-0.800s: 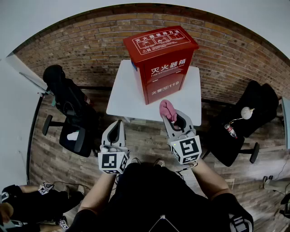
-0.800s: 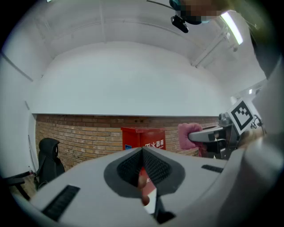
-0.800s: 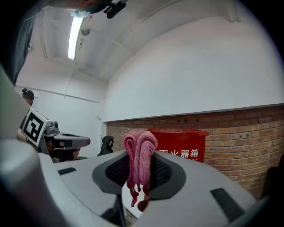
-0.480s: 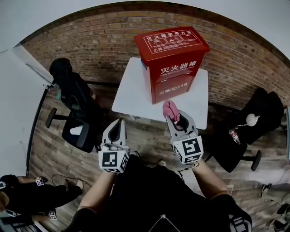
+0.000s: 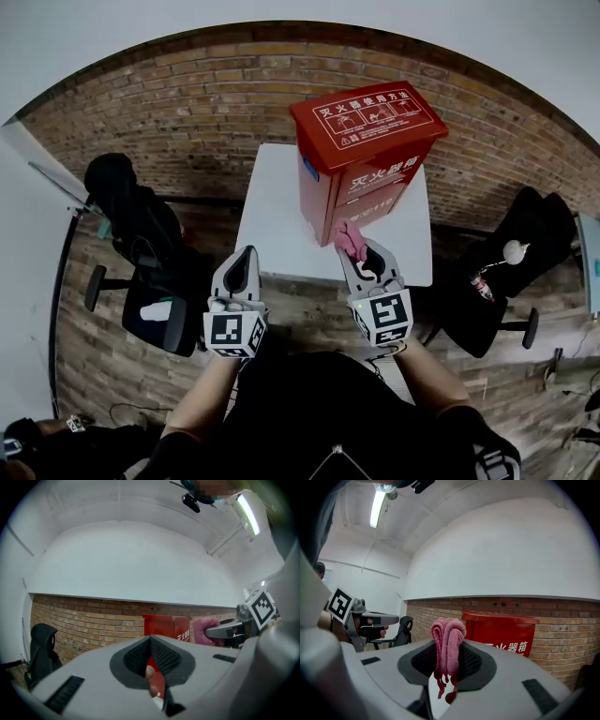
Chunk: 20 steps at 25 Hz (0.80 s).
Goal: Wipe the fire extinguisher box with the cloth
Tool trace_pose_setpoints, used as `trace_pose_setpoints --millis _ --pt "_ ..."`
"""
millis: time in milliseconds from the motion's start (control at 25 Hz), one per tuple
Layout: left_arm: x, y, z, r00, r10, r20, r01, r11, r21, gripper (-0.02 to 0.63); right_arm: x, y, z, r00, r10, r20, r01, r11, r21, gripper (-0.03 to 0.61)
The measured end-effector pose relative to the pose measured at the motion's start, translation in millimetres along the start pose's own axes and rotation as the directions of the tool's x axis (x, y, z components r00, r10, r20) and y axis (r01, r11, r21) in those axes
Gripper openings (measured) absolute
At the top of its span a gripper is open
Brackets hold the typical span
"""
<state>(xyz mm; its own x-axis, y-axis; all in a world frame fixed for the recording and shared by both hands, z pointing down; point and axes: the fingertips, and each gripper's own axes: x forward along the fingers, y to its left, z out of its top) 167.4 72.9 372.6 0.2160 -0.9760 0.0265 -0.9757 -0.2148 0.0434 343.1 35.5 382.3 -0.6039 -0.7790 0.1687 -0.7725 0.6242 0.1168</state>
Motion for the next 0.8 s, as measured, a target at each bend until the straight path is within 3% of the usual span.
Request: trace_pose_setpoints --millis 240,400,480,600,800 --pt "61.5 64.7 13.7 0.987 -0.162 0.006 0.162 0.987 0.013 0.029 65.2 7.7 19.0 0.986 -0.162 -0.050 0.160 0.986 -0.044 0.106" --pt "93.7 102.2 12.9 0.968 -0.251 -0.005 0.251 0.968 -0.003 0.029 101.5 9.7 22.8 0.946 -0.301 -0.118 0.283 0.947 -0.150 0.106" --pt "103.8 118.8 9.8 0.956 -0.292 -0.011 0.292 0.956 -0.016 0.029 115.4 7.6 22.9 0.899 -0.409 -0.159 0.351 0.888 -0.298 0.106" --pt "113.3 138.9 0.4 0.934 -0.356 -0.029 0.355 0.934 -0.042 0.029 134.3 3.2 23.1 0.798 -0.570 -0.196 0.403 0.746 -0.530 0.106" --pt "121.7 160.2 -18.3 0.892 -0.448 -0.064 0.443 0.893 -0.080 0.029 160.8 -7.7 22.9 0.631 -0.748 -0.205 0.392 0.536 -0.748 0.106"
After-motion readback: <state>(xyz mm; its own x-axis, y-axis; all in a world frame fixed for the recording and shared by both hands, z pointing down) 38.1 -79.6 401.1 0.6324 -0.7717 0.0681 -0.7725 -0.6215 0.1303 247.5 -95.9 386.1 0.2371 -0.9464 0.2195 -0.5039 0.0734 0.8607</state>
